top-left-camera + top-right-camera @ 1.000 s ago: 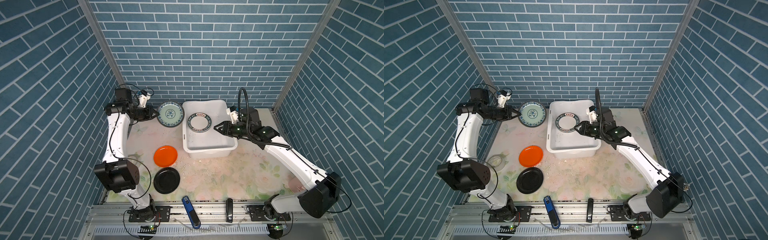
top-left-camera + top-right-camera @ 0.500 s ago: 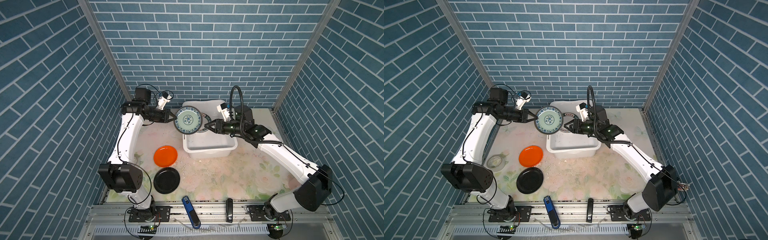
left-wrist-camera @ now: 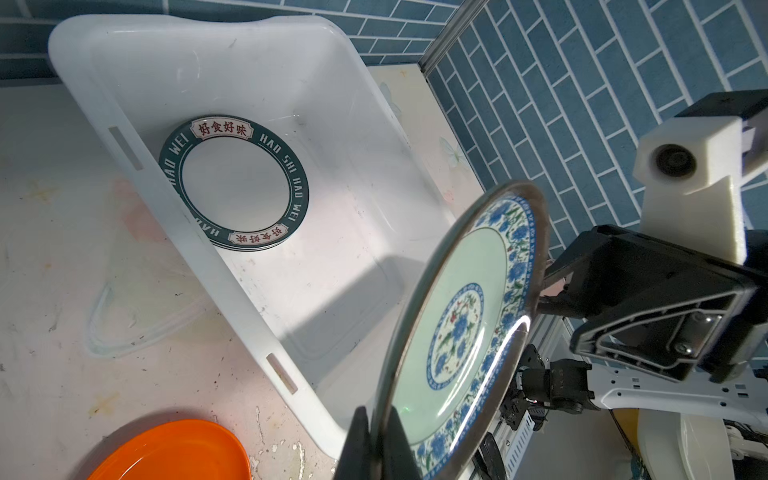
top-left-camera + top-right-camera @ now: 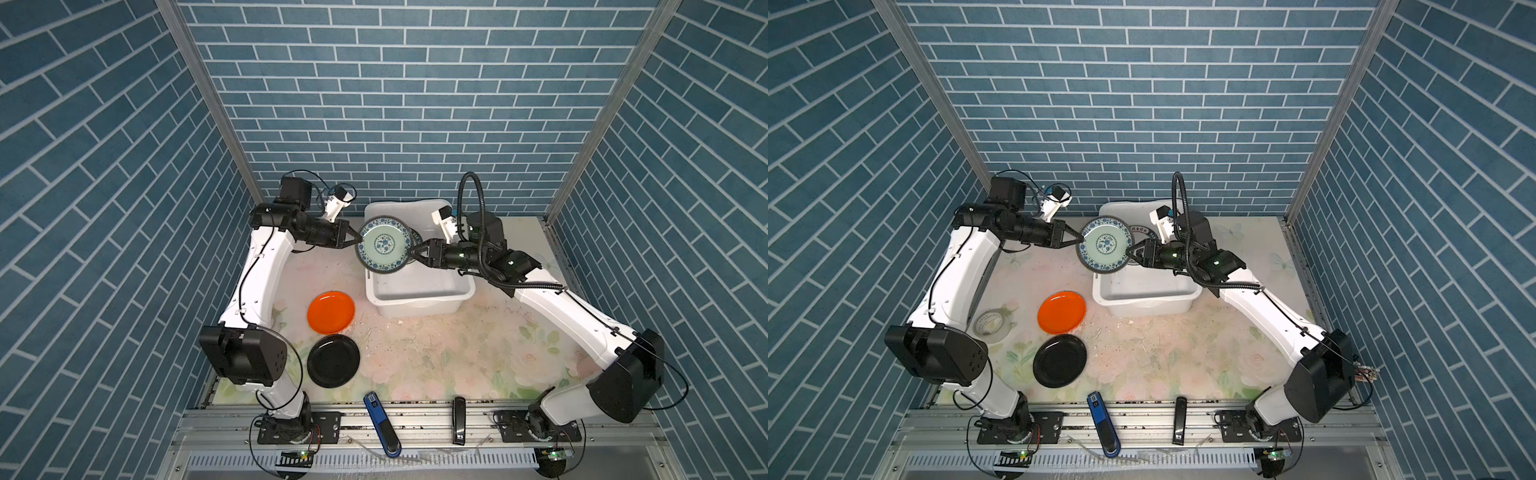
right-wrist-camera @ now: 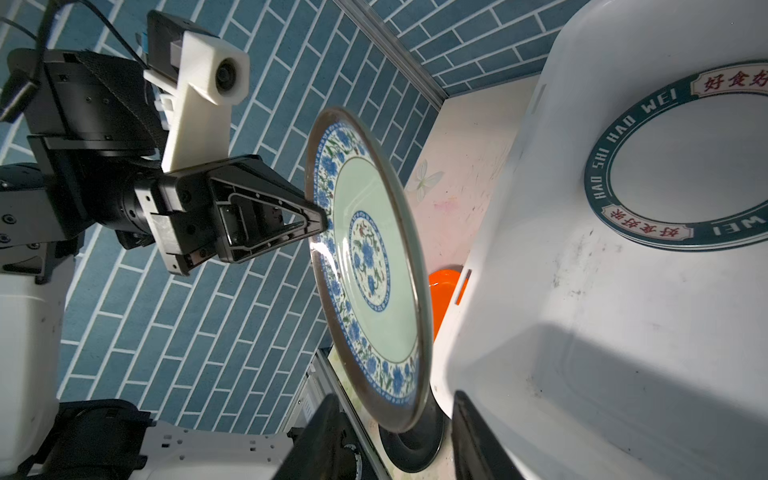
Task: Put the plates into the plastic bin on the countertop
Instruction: 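Grasp the floral plate rim with the right gripper while the left gripper releases and withdraws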
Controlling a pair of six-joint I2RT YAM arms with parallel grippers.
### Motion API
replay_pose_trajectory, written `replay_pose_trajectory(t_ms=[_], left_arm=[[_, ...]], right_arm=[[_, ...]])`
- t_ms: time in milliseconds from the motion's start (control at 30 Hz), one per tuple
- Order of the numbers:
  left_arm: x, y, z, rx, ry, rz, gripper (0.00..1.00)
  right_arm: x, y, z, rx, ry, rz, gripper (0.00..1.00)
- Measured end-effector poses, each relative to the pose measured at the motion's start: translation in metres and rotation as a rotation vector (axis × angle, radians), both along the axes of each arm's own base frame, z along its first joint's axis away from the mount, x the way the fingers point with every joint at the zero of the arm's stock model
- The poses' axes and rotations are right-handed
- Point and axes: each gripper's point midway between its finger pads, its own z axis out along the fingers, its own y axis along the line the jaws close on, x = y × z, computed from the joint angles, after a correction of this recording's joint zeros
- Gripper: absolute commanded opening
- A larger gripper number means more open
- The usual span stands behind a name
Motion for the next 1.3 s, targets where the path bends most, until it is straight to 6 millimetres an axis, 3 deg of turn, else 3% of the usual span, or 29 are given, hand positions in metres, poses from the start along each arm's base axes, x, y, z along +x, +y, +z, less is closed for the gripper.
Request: replay_pose_trajectory(t_ms=[433, 667, 967, 1100, 1300], left_arm=[[-0.011, -0.006, 0.012, -0.004, -0.031, -0.017, 0.00], [-0.012, -0.006, 0.010, 0.007, -0.033, -0.013, 0.00], [-0.015, -0.007, 0.010, 0.000, -0.029, -0.020, 0.02], [-0.020, -0.008, 0.015, 0.001, -0.041, -0.018, 0.14], [-0.021, -0.010, 0.018, -0.012, -0.047, -0.022, 0.48]], right_arm=[[0.006, 0.003, -0.014, -0.024, 0.025, -0.008, 0.30], [0.007, 0.006, -0.011, -0.012, 0.013, -0.005, 0.23], [0.010, 0.007, -0.005, 0.013, 0.003, -0.020, 0.05], [0.012, 0.008, -0.011, 0.006, 0.006, -0.020, 0.00], [0.012, 0.009, -0.008, 0.015, -0.003, -0.018, 0.00]])
